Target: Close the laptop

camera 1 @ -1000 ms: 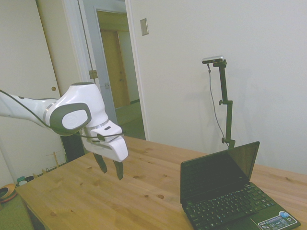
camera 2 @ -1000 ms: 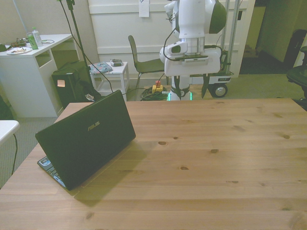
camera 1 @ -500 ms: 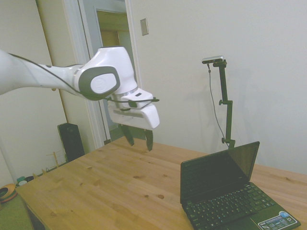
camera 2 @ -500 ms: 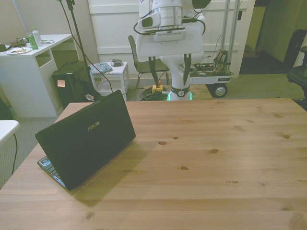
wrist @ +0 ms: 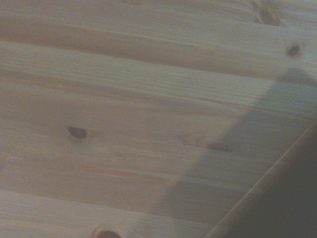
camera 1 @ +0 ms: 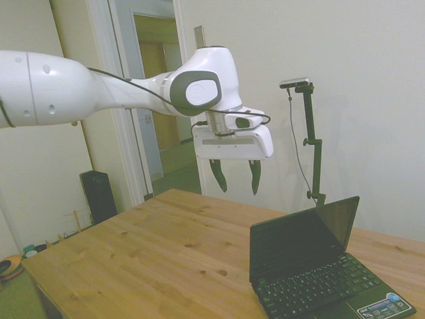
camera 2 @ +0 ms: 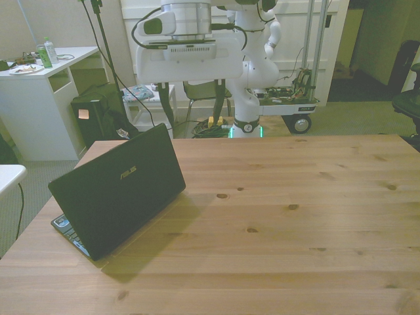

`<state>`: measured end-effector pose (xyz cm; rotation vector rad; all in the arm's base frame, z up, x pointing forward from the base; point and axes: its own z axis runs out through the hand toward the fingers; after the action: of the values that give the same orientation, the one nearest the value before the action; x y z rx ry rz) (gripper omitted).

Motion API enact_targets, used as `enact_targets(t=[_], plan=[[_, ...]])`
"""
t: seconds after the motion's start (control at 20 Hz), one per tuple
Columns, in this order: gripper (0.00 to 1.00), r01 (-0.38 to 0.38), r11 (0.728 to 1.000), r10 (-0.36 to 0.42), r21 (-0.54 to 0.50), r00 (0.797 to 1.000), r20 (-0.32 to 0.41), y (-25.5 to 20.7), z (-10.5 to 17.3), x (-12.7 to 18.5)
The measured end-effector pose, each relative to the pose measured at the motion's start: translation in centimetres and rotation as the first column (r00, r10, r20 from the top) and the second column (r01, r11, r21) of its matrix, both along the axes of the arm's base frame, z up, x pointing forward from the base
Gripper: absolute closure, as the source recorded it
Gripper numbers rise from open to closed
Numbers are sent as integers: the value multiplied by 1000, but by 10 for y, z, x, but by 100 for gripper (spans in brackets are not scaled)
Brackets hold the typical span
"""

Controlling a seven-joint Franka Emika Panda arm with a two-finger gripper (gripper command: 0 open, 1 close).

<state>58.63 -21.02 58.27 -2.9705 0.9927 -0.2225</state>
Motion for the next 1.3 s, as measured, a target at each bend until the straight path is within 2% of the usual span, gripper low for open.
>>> enact_targets(t=[0.2,0.45,0.5,0.7,0.85,1.3], plan=[[0,-134,988,129,-80,989,-70,-33,-18,15],[0,-313,937,294,-155,947,-131,-52,-20,15],[100,-338,927,319,-162,938,-133,-51,-20,15],[100,-417,895,395,-159,906,-151,-46,-36,16],[100,-441,886,418,-145,893,-165,-46,-48,13],[100,-448,887,433,-113,891,-138,-54,-35,3]])
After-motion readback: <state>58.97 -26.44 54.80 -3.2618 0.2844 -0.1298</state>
